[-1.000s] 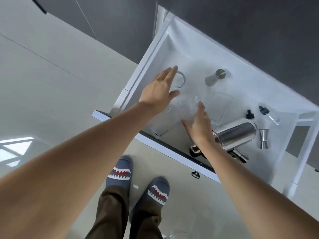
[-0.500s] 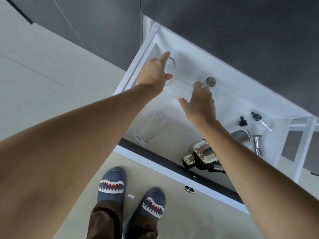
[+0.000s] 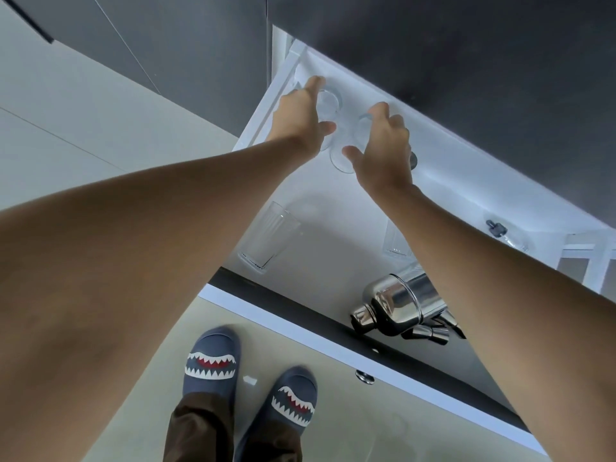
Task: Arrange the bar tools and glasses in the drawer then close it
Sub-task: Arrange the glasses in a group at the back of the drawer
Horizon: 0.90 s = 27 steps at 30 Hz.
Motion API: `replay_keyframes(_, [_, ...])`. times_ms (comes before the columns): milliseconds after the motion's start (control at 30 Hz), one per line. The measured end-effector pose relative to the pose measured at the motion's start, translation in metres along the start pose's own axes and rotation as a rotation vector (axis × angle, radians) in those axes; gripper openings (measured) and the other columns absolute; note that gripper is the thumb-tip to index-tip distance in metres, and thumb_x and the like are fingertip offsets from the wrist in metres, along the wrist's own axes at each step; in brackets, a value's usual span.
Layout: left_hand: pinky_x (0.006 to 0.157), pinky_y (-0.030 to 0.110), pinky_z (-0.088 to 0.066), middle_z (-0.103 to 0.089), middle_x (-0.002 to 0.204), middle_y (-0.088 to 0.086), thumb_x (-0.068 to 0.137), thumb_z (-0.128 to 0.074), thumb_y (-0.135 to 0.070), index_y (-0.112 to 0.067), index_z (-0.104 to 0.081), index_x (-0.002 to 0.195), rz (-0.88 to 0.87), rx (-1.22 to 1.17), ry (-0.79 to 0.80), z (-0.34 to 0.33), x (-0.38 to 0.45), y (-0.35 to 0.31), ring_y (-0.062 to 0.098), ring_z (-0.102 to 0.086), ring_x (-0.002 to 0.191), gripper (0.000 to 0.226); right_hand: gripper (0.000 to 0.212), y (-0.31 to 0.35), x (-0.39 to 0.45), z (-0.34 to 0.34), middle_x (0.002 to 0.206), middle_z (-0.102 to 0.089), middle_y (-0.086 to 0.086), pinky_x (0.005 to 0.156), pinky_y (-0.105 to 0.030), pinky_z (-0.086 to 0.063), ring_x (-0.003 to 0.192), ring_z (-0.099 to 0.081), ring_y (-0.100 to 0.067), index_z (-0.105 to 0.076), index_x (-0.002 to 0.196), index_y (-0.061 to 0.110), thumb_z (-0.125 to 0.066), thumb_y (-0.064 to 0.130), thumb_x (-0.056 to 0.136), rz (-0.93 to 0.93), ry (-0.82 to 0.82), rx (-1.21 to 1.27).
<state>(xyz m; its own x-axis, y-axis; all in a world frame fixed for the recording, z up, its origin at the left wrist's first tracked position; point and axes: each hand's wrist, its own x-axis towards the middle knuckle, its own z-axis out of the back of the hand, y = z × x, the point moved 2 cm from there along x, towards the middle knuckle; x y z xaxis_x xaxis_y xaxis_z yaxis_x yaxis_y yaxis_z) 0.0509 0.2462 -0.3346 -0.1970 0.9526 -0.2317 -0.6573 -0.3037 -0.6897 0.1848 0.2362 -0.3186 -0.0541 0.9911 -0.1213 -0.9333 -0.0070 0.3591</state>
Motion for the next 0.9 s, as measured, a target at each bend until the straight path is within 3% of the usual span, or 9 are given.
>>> replay_keyframes(167, [0.098, 0.029, -0.044, -0.050, 0.142, 0.007, 0.089, -0.066, -0.020, -0.024, -0.025, 0.149, 0.041, -0.016, 0.028, 0.001, -0.009, 0.004, 0.025, -0.050, 0.127, 0.073, 0.048, -0.003, -0.004, 0.001, 0.120, -0.055, -0.015, 0.068, -0.022, -0.034, 0.107, -0.054, -0.031, -0.043, 0.126, 0.014, -0.067, 0.013, 0.085, 0.008, 0.014, 0.140])
replay_keyframes(267, [0.109, 0.039, -0.037, -0.039, 0.149, 0.012, 0.086, -0.070, -0.023, -0.018, -0.013, 0.153, 0.021, 0.019, 0.052, 0.007, -0.037, 0.009, 0.029, -0.041, 0.135, 0.088, 0.058, -0.012, -0.026, 0.010, 0.121, -0.056, -0.017, 0.088, -0.037, -0.048, 0.106, -0.054, -0.037, -0.039, 0.133, 0.014, -0.069, 0.010, 0.083, 0.007, 0.021, 0.217])
replay_keyframes(367, [0.113, 0.041, -0.030, -0.020, 0.154, 0.019, 0.083, -0.072, -0.025, -0.012, 0.001, 0.153, 0.040, 0.131, 0.235, 0.011, -0.079, 0.026, 0.036, -0.031, 0.140, 0.102, 0.064, -0.036, -0.064, 0.019, 0.125, -0.053, -0.015, 0.095, -0.043, -0.041, 0.111, -0.048, -0.038, -0.037, 0.135, 0.013, -0.071, 0.017, 0.081, -0.083, -0.085, 0.052])
replay_keyframes(433, [0.113, 0.043, -0.030, -0.014, 0.153, 0.022, 0.080, -0.076, -0.023, -0.009, 0.005, 0.152, 0.118, 0.238, 0.368, 0.011, -0.105, 0.041, 0.039, -0.026, 0.141, 0.109, 0.077, -0.053, -0.085, 0.019, 0.135, -0.045, -0.017, 0.100, -0.043, -0.034, 0.119, -0.041, -0.038, -0.028, 0.142, 0.013, -0.072, 0.024, 0.080, -0.219, -0.068, -0.108])
replay_keyframes(567, [0.100, 0.042, -0.043, -0.030, 0.142, 0.023, 0.076, -0.079, -0.018, 0.004, -0.007, 0.144, 0.315, 0.384, 0.538, 0.008, -0.131, 0.061, 0.039, -0.043, 0.128, 0.101, 0.105, -0.077, -0.096, 0.005, 0.138, -0.041, -0.028, 0.099, -0.049, -0.039, 0.120, -0.045, -0.045, -0.001, 0.150, 0.008, -0.075, 0.032, 0.079, -0.416, 0.197, -0.193])
replay_keyframes(667, [0.098, 0.037, -0.042, -0.035, 0.136, 0.024, 0.085, -0.070, -0.020, 0.006, -0.007, 0.143, 0.288, 0.500, 0.590, 0.002, -0.132, 0.062, 0.040, -0.045, 0.124, 0.090, 0.106, -0.082, -0.092, -0.005, 0.131, -0.045, -0.032, 0.094, -0.048, -0.048, 0.114, -0.052, -0.047, 0.008, 0.150, 0.012, -0.073, 0.023, 0.083, -0.466, 0.257, -0.102])
replay_keyframes(767, [0.096, 0.042, -0.044, -0.037, 0.132, 0.024, 0.089, -0.064, -0.015, 0.002, -0.005, 0.144, 0.247, 0.520, 0.589, -0.002, -0.128, 0.055, 0.045, -0.048, 0.119, 0.082, 0.097, -0.081, -0.088, -0.010, 0.125, -0.047, -0.029, 0.074, -0.038, -0.045, 0.094, -0.055, -0.039, 0.003, 0.149, 0.019, -0.068, 0.011, 0.083, -0.495, 0.242, 0.043])
replay_keyframes(900, [0.087, 0.046, -0.053, -0.048, 0.121, 0.025, 0.087, -0.067, -0.028, -0.005, -0.002, 0.146, 0.223, 0.530, 0.538, 0.005, -0.122, 0.041, 0.043, -0.057, 0.104, 0.090, 0.088, -0.072, -0.092, -0.011, 0.107, -0.056, -0.020, 0.072, -0.037, -0.046, 0.081, -0.051, -0.033, -0.008, 0.141, 0.019, -0.070, 0.023, 0.077, -0.397, 0.318, 0.070])
